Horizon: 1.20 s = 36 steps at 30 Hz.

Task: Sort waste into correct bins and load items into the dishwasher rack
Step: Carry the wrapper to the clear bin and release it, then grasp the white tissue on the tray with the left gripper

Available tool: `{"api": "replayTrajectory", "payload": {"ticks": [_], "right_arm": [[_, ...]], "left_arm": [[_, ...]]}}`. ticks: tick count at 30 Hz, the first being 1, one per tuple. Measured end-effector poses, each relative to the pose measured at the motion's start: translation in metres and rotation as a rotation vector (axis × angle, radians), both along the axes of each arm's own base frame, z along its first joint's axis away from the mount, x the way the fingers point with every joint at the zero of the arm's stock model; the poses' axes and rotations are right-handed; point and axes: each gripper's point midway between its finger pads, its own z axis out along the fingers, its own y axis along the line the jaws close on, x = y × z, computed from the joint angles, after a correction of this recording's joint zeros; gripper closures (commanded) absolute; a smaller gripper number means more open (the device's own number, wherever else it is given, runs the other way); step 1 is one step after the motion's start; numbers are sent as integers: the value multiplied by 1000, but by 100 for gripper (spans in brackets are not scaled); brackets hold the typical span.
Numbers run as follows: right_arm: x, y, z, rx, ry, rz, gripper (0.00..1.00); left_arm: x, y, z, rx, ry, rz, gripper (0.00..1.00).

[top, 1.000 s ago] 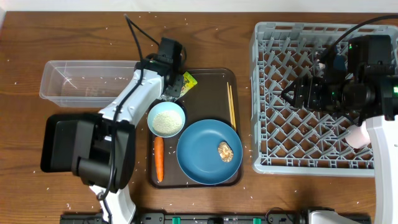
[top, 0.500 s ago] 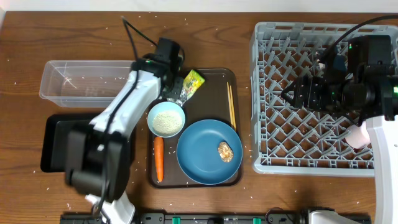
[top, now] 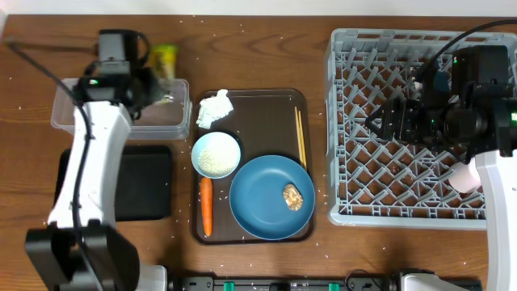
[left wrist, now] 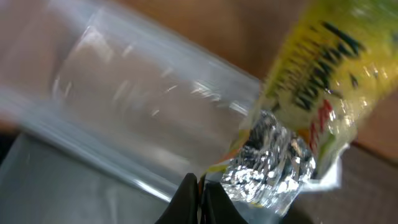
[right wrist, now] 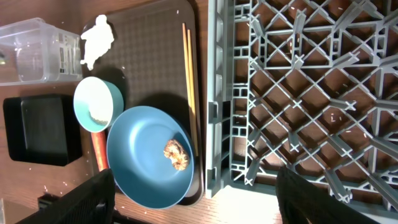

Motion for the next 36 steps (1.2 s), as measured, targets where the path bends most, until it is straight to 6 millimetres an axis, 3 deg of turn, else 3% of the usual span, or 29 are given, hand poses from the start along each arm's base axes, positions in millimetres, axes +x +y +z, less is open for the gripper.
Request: {"api": "replayTrajectory", "payload": {"ticks": [6,13,18,24,27,31,33,36], "right_arm": [[0,0,0,0,2,0,24],[-2,0,-1,0,10,0,23],[-3,0,-1,0,14,0,20],[-3,0,-1,0,14,0,19],[-3,0,-1,0,14,0,18],[-3,0,-1,0,15,0,18],[-3,0,-1,0,15,0,18],[-3,0,-1,0,15,0,18]], "left_arm": [[-11,21,-45,-141,80,332,94],[-10,11,-54,-307,49,577,94],[-11,6,-55,-366,51,635,63],[-13,2,-37,-402,6,646,56],[0,1,-10,-398,-95,551,56],[28,-20,28,-318,-232,228,55],[38,-48,35,-233,-244,1,55],[45,-94,29,-111,-222,-309,55]]}}
